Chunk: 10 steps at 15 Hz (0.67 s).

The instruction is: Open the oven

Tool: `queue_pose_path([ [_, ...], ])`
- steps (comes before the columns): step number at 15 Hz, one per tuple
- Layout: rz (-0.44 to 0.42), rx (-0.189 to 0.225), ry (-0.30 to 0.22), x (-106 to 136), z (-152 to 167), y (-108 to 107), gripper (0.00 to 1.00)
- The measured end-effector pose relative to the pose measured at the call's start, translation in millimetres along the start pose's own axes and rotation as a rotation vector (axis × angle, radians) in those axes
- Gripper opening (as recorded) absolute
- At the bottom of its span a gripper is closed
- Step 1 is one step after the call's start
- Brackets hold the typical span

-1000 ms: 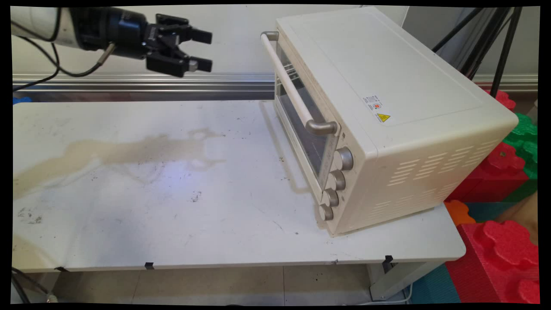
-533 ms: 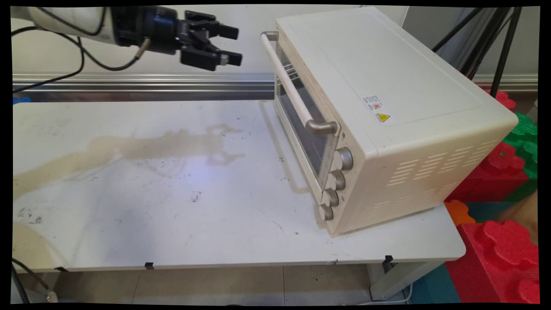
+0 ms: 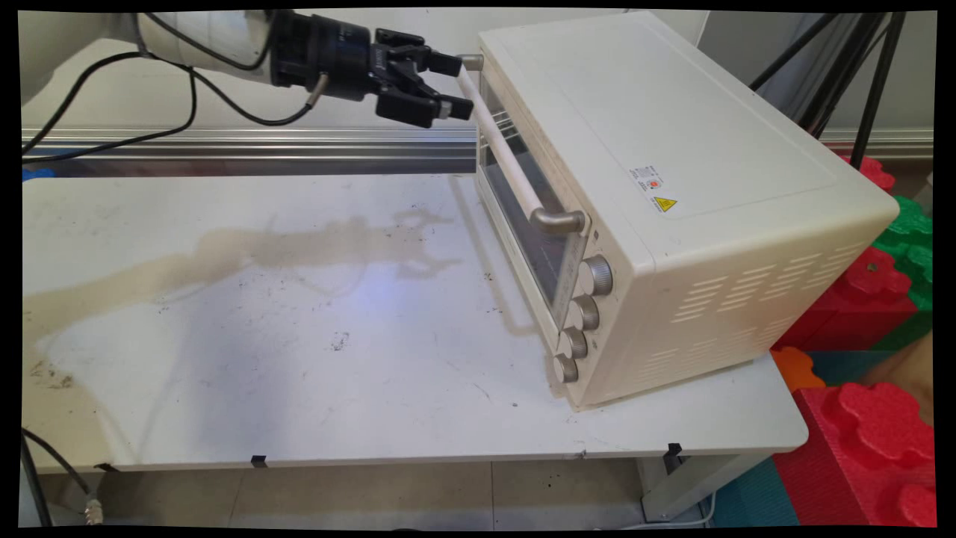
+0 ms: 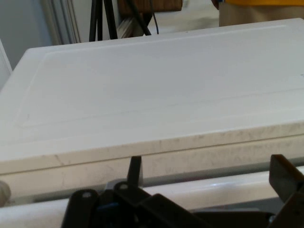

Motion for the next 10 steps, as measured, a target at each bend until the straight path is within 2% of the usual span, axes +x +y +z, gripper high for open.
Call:
queue_pose_path([
  [7, 0.010, 0.000, -0.003, 1, 19, -4, 1.00],
  [8, 0.012, 0.000, -0.003, 2, 20, -4, 0.00],
  [10, 0.015, -0.002, -0.003, 2, 24, -3, 0.00],
])
